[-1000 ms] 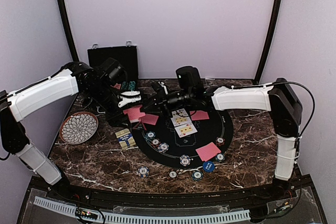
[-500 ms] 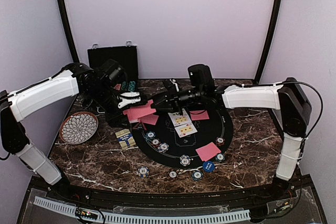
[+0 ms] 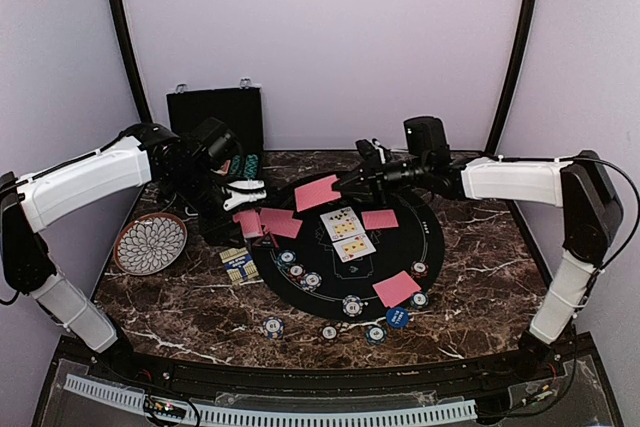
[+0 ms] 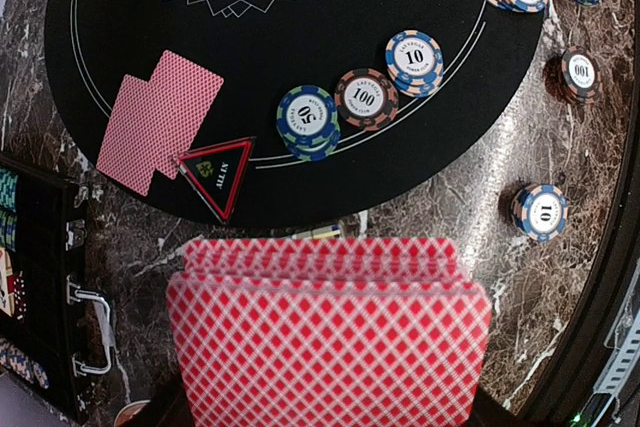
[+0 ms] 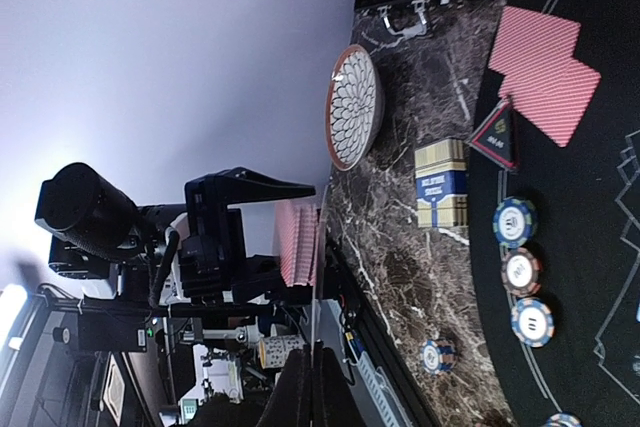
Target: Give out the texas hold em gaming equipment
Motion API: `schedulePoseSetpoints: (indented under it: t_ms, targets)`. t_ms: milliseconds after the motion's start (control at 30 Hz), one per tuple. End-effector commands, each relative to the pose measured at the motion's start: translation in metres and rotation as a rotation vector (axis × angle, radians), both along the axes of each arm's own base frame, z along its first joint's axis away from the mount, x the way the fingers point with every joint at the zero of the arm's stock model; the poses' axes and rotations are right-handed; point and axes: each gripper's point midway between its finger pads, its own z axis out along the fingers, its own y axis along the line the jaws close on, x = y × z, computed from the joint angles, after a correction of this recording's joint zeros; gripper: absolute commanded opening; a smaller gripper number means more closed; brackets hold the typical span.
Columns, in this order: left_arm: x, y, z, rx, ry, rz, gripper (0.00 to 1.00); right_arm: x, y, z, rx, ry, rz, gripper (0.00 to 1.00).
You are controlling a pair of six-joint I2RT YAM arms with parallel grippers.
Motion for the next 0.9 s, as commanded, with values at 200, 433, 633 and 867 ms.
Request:
schedulePoseSetpoints:
  t_ms: [200,433,633,867]
  targets:
    - [-0.008,0.007,0.015,-0.039,-0.017,0.014,0.00,0.055,-0.117,-0.050,-0.165,-0.019,-0.215,0.00]
    - [-0.010,0.010,0.011,-0.037,-0.002,0.020,0.00,0.083,-0.169,-0.106,-0.251,0.035,-0.272,0.00]
    - [-0.011,0.017,0.004,-0.028,0.008,0.037,0.00,0.071,-0.173,-0.151,-0.316,0.100,-0.234,0.00]
    - [-0.013,0.028,-0.010,-0.025,0.044,0.072,0.00,0.057,-0.173,-0.171,-0.315,0.140,-0.216,0.00]
